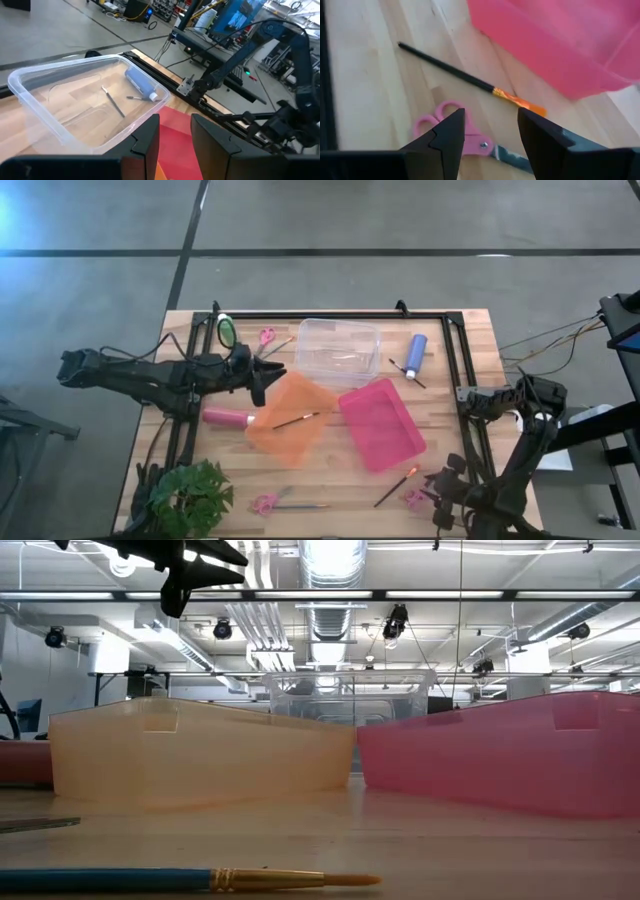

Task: Pick & Place Paint Supplies
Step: Put the black paint brush into the orange bin

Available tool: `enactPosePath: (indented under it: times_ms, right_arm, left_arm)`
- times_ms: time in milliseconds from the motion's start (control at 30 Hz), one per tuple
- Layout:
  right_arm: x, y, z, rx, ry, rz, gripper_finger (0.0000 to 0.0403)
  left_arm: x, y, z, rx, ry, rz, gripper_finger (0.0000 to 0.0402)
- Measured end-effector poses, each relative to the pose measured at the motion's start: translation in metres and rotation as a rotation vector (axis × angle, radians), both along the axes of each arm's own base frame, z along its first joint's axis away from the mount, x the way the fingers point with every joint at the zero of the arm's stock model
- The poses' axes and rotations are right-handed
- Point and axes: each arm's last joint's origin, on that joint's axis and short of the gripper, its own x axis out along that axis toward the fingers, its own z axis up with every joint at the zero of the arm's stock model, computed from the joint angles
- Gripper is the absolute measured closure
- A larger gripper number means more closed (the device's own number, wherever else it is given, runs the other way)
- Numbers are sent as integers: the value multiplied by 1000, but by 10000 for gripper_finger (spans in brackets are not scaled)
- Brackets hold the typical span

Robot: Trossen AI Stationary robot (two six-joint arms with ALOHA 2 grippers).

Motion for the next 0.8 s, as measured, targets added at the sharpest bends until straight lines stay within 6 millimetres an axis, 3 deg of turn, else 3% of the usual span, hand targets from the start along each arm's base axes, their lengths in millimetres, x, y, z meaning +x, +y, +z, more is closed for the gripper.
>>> enactPosePath:
  times_ms: [467, 800]
  right_arm:
    - [-12, -25, -38, -37, -64, 16, 225]
    - [-13, -30, -47, -17, -72, 18, 225]
  left_arm:
    - [1, 0, 6, -64, -85, 11, 281]
    - [1, 0, 7, -81, -92, 14, 281]
